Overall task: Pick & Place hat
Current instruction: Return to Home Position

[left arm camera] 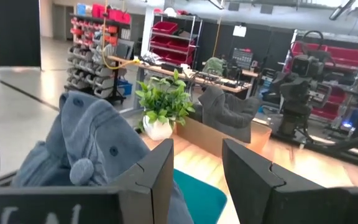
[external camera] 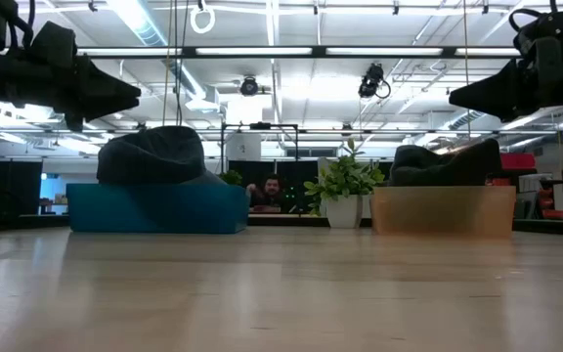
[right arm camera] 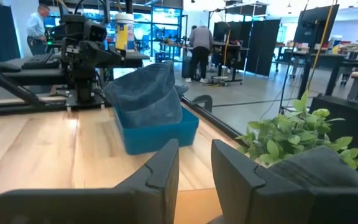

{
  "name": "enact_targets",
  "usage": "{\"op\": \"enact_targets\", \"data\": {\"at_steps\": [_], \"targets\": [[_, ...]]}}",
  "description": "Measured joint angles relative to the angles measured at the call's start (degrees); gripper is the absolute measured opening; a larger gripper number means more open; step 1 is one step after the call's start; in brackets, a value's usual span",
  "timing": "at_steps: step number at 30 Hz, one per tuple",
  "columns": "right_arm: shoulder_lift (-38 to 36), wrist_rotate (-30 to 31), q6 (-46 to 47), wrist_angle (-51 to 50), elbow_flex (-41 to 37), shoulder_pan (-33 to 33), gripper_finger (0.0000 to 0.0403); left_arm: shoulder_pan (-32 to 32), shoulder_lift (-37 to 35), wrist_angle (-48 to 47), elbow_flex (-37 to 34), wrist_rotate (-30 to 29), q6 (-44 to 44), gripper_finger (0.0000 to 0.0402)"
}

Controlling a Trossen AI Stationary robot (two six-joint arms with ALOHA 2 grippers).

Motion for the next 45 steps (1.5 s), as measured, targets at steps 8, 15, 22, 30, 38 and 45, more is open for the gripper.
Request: {"op": "enact_targets", "data": {"at_steps": [8, 15, 22, 30, 38, 45], "targets": [[0.0, 0.0, 0.3, -0.1, 0.0, 0.0, 0.01, 0.0, 1.2, -0.1, 0.0, 0.0, -0.5, 0.014], [0.0, 0.0, 0.3, -0.1, 0.0, 0.0, 0.01, 0.0, 1.2, 1.2, -0.1, -0.1, -0.5, 0.014], [0.0, 1.2, 1.0, -0.1, 0.0, 0.0, 0.01, 0.0, 1.2, 1.6, -0.1, -0.1, -0.5, 0.014], [0.0, 0.9, 1.1, -0.1, 0.0, 0.0, 0.01, 0.0, 1.2, 2.0, -0.1, -0.1, -0.5, 0.014], [0.0, 0.9, 1.1, -0.1, 0.0, 0.0, 0.01, 0.0, 1.2, 2.0, -0.1, -0.1, -0.5, 0.014], [0.0, 1.0, 1.1, -0.1, 0.0, 0.0, 0.01, 0.0, 1.2, 2.0, -0.1, -0.1, -0.4, 0.014]]}}
